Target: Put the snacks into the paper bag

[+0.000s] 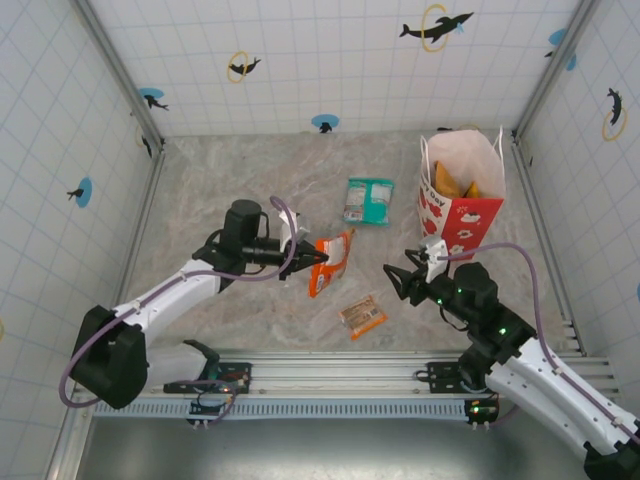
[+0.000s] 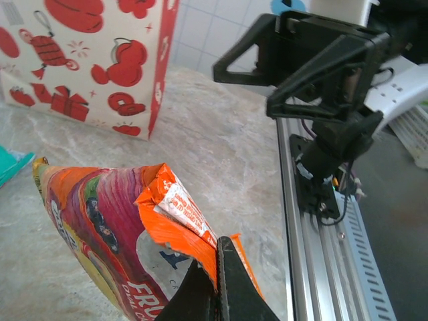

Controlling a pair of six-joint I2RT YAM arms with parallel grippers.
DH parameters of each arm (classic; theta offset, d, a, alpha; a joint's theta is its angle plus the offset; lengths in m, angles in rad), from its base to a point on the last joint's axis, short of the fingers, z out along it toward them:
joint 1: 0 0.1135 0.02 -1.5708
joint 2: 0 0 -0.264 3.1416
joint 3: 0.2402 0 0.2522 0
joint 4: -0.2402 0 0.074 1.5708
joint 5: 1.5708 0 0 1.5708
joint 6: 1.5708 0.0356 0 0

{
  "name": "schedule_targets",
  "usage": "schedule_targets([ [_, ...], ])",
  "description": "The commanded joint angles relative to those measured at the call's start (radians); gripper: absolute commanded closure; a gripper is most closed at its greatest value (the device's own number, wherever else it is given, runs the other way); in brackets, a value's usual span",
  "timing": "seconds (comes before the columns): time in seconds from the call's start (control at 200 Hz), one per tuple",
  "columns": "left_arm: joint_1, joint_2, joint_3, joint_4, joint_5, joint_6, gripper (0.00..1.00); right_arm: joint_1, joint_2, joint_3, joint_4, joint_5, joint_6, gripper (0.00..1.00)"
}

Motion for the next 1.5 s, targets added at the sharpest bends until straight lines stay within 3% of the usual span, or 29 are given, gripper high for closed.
schedule_targets([
  [0.0,0.003,-0.023,0.041,-0.052,0.096,0.144,1.0,-0.043,0.004,0.0,0.023,-0.096,-0.055,0.3],
  [0.21,0.0,-0.002,0.094,-0.138,0.172,0.221,1.0,-0.098,0.093,0.037,0.017,-0.208,-0.101,0.31],
  [0.36,-0.036,0.031,0.194,-0.378,0.046,0.402,1.0,-0.078,0.184,0.125,-0.062,-0.288,-0.253,0.32],
  [0.58,-0.124,0.097,0.326,-0.654,-0.145,0.601,1.0,0.045,0.315,0.266,-0.17,-0.233,-0.509,0.3],
  [0.721,-0.141,0.086,0.336,-0.67,-0.183,0.631,1.0,0.081,0.422,0.354,-0.251,-0.262,-0.652,0.27],
  [0.876,-0.156,0.07,0.34,-0.672,-0.205,0.659,1.0,0.084,0.52,0.402,-0.285,-0.376,-0.728,0.25],
  [1.076,-0.17,0.06,0.349,-0.677,-0.249,0.682,1.0,0.08,0.605,0.419,-0.283,-0.508,-0.732,0.25],
  [1.496,-0.185,0.02,0.34,-0.637,-0.278,0.699,1.0,0.057,0.614,0.359,-0.167,-0.52,-0.688,0.24],
])
